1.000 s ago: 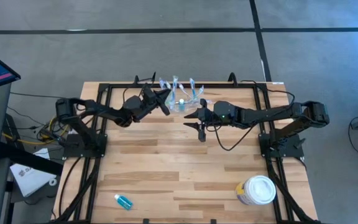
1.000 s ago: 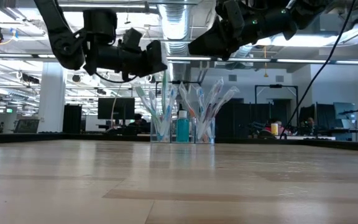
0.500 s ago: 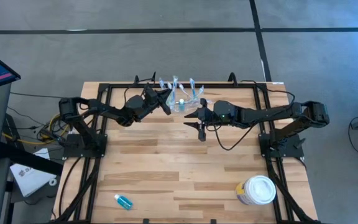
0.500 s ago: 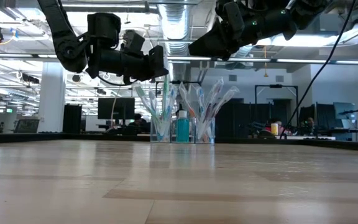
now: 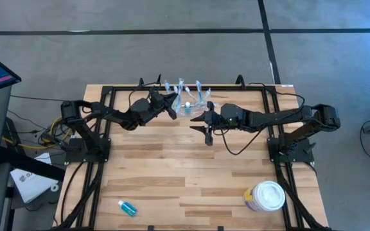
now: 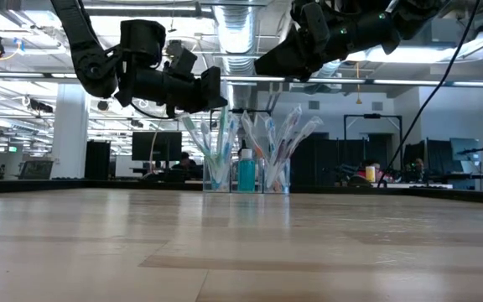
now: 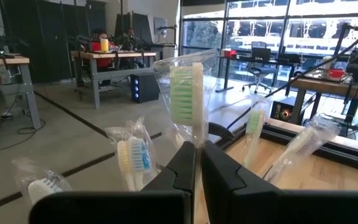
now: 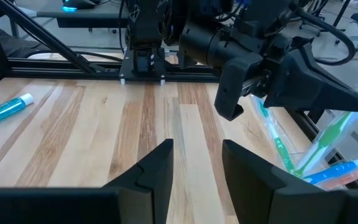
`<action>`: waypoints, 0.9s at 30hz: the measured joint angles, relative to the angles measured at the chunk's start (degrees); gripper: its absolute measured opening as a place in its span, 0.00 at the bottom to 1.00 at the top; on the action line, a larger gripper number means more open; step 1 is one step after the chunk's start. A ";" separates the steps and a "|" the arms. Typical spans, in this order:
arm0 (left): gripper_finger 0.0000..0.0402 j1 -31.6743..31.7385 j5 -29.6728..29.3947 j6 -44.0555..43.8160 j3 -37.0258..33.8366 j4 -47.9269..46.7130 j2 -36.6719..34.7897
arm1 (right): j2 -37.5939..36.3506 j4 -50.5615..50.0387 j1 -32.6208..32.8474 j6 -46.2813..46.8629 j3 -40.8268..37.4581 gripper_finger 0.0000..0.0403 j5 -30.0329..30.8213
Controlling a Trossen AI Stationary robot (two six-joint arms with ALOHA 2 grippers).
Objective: Pick & Place toothbrushing station
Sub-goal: Put the green toothbrush into the transparent organizer
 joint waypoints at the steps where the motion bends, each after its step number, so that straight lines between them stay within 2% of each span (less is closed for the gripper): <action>1: 0.00 0.00 0.00 0.00 -0.01 -0.17 0.00 | 0.00 0.00 0.00 -0.03 0.00 0.32 0.00; 9: 0.00 0.91 0.02 -1.47 -0.02 -0.14 -0.02 | 0.00 0.02 0.00 -0.28 0.00 0.32 0.00; 12: 0.00 1.64 -0.02 -5.54 0.17 -0.23 -0.02 | 0.00 0.02 0.00 -0.33 0.00 0.32 0.00; 19: 0.00 -0.11 -0.16 -6.88 1.28 -0.21 -0.06 | 0.00 0.00 0.00 -0.43 0.00 0.32 0.00; 24: 0.00 -2.90 -8.27 -6.63 2.19 -6.37 -0.11 | 0.00 0.00 0.03 -0.42 0.00 0.32 -0.01; 27: 0.00 -4.13 -9.39 -6.58 2.63 -6.83 -0.11 | 0.00 0.00 0.04 -0.42 0.00 0.32 0.00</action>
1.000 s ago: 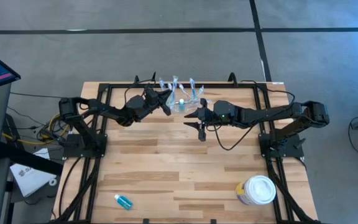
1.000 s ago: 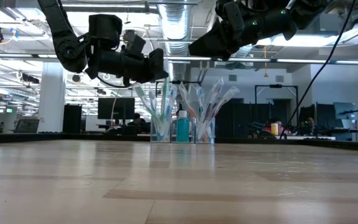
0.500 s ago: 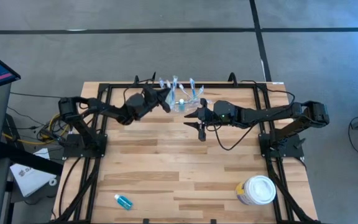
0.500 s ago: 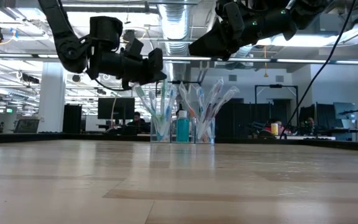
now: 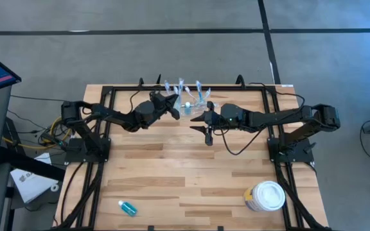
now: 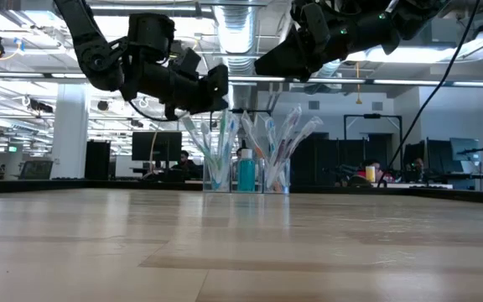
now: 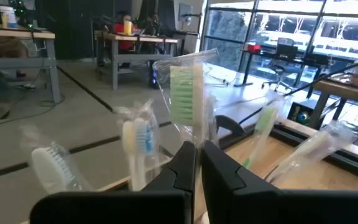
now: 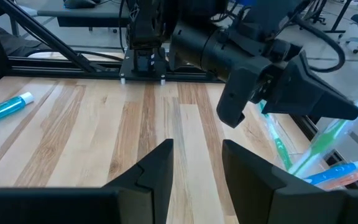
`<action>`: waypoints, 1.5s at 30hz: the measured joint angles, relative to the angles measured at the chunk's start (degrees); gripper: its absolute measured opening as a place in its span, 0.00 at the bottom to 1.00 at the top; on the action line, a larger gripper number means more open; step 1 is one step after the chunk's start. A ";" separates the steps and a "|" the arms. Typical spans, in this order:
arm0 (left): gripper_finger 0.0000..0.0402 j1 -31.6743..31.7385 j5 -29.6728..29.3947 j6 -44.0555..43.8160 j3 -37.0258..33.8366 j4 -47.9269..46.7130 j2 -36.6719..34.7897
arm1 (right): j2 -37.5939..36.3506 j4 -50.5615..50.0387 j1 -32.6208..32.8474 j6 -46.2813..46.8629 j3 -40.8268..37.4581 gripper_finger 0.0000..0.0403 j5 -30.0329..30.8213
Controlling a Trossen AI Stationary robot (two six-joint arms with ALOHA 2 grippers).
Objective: Pick & Place toothbrushing station
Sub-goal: Put the green toothbrush into the transparent organizer
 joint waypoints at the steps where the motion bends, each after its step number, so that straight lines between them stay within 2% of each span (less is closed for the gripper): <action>1: 0.00 -0.35 -0.25 0.01 0.24 -0.01 0.00 | 0.00 -0.02 0.00 0.00 0.00 0.32 0.00; 5: 0.00 -1.89 -3.56 0.17 1.41 -0.05 0.00 | 0.00 0.00 -0.02 0.00 0.00 0.32 -0.01; 17: 0.00 -2.71 -6.78 -0.28 2.88 -5.18 0.00 | 0.00 -0.02 -0.02 0.00 0.00 0.32 -0.01; 45: 0.01 -1.73 -7.27 -3.32 3.58 -6.98 4.13 | 0.00 -0.87 -1.16 0.07 0.00 0.32 0.00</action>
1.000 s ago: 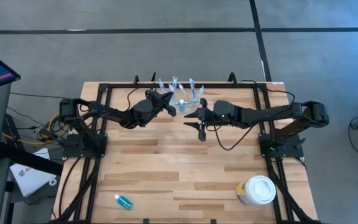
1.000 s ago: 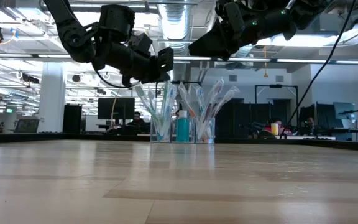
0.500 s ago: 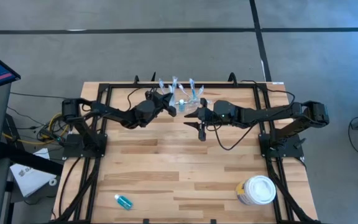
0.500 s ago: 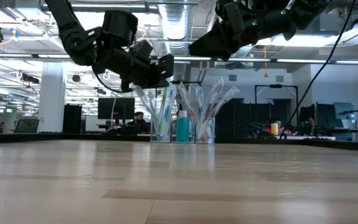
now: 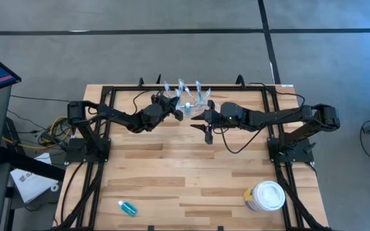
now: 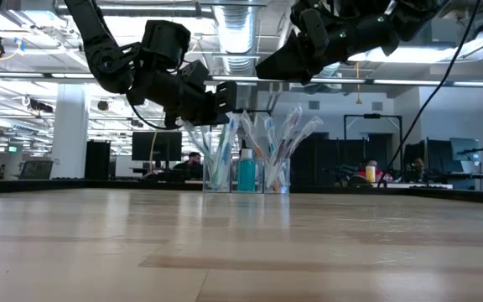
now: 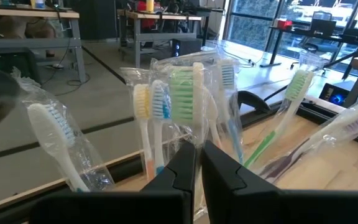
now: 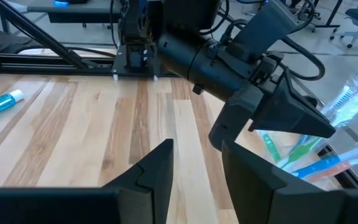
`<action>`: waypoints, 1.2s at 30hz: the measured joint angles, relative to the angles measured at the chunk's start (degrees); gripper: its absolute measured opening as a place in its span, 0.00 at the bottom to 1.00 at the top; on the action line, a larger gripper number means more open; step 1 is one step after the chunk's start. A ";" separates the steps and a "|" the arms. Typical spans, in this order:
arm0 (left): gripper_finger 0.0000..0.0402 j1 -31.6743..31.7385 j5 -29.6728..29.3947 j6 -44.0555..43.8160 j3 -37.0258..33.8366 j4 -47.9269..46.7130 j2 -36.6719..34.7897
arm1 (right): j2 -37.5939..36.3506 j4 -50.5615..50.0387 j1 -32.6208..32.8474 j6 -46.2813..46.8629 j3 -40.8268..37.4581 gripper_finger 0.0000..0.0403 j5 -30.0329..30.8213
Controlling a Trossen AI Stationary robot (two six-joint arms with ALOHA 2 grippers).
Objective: Pick & Place toothbrushing station
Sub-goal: Put the green toothbrush into the transparent organizer
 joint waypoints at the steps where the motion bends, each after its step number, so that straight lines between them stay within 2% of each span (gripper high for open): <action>1: 0.01 0.00 0.00 0.00 0.00 -0.02 0.00 | 0.00 0.00 0.00 0.00 0.00 0.32 -0.02; 16: 0.02 0.00 0.74 0.04 0.02 -2.07 0.00 | 0.00 -0.07 0.02 0.04 0.00 0.32 -0.02; 36: 0.18 1.31 3.17 -0.10 0.00 1.22 -0.07 | 0.00 -0.45 0.02 -0.04 0.00 0.32 -0.02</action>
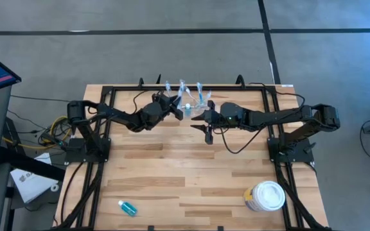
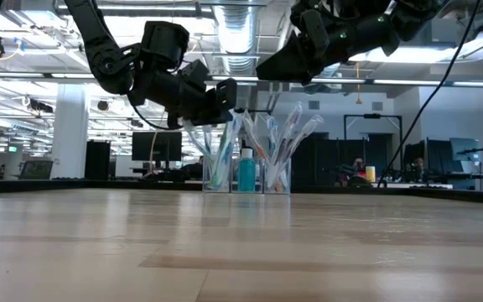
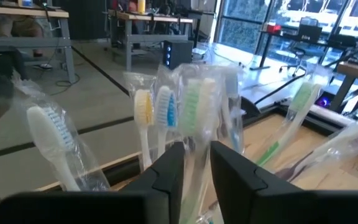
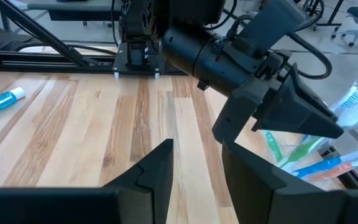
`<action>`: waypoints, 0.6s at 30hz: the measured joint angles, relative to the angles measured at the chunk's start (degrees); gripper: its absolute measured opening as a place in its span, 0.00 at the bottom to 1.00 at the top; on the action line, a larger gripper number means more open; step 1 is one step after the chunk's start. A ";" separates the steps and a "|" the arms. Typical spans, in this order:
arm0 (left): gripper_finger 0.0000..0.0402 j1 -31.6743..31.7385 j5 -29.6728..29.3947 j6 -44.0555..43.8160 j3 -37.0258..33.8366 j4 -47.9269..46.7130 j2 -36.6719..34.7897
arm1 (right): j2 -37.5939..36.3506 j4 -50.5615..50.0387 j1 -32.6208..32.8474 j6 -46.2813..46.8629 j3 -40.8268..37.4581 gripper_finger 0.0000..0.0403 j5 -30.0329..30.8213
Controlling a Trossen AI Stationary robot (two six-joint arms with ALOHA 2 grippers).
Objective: Pick & Place toothbrushing station
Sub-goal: Put the green toothbrush into the transparent organizer, then put the blue mouthwash into the transparent organizer
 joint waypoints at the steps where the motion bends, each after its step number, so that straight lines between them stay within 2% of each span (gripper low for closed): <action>1: 0.19 -0.01 0.00 0.01 0.00 0.31 0.00 | 0.00 -0.09 0.00 0.00 0.00 0.32 0.00; 9: 0.22 0.01 -0.02 0.06 0.00 1.13 -0.50 | 0.00 -0.88 0.00 -0.02 0.00 0.32 0.00; 18: 0.21 -0.04 -0.09 7.57 0.00 1.42 -9.55 | 0.00 -0.90 0.00 0.02 0.00 0.32 0.00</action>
